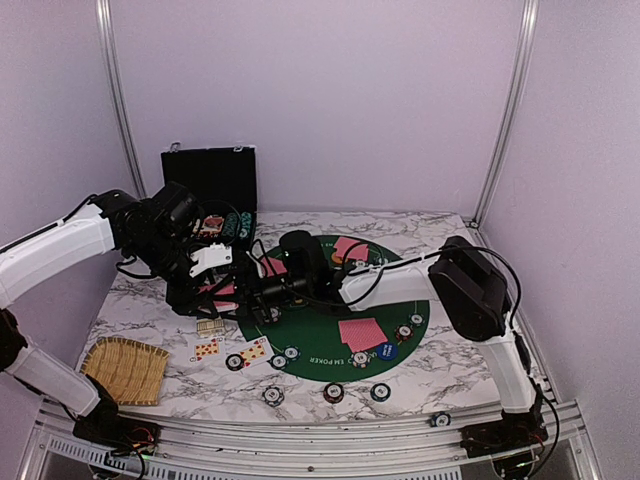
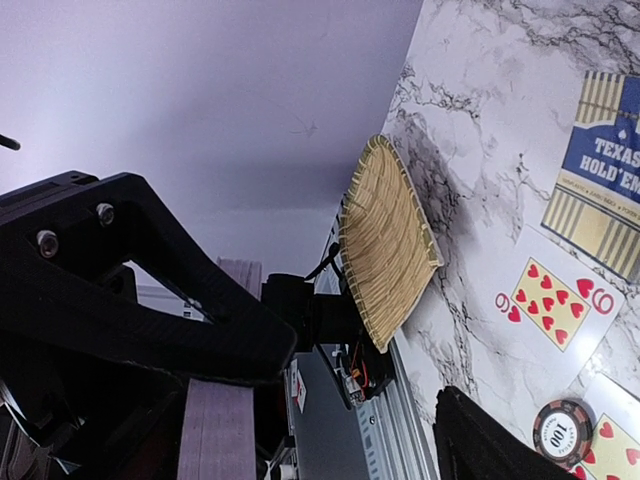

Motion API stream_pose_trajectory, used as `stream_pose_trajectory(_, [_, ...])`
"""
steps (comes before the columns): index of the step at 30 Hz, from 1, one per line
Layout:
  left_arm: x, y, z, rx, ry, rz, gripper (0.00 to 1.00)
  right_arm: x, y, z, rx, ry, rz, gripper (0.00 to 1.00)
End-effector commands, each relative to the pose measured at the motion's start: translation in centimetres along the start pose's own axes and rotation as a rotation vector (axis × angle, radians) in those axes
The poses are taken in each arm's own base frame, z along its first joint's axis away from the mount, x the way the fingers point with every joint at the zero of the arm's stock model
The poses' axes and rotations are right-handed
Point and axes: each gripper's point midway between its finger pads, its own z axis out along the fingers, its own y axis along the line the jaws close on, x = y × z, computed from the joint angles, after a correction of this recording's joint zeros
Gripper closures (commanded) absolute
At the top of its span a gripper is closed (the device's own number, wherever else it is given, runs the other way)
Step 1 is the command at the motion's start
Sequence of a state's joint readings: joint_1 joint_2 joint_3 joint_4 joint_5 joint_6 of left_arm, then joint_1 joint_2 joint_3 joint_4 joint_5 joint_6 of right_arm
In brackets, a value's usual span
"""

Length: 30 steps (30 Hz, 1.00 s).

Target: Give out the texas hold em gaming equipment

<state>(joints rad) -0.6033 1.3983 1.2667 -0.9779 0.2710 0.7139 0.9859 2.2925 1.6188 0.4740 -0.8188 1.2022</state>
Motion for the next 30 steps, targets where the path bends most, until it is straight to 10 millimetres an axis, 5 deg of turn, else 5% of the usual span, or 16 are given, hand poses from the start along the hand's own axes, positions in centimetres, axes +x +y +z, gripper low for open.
stream_pose_trajectory(1, [-0.6, -0.3, -0.6, 0.012, -0.025, 0.002, 1.00, 0.1, -1.8, -1.2, 0.080, -0.004, 0.027, 0.20])
stream_pose_trajectory(11, [-0.6, -0.2, -0.6, 0.009, -0.024, 0.004, 1.00, -0.3, -1.2, -4.2, 0.095, -0.044, 0.012, 0.39])
stream_pose_trajectory(19, [-0.4, -0.2, -0.4, 0.010, -0.018, 0.003, 1.00, -0.5, 1.0, -4.7, 0.056, -0.045, -0.015, 0.57])
stream_pose_trajectory(30, [0.0, -0.2, -0.2, 0.008, -0.004, 0.006, 1.00, -0.5, 1.4, -6.7, 0.073, -0.057, -0.013, 0.79])
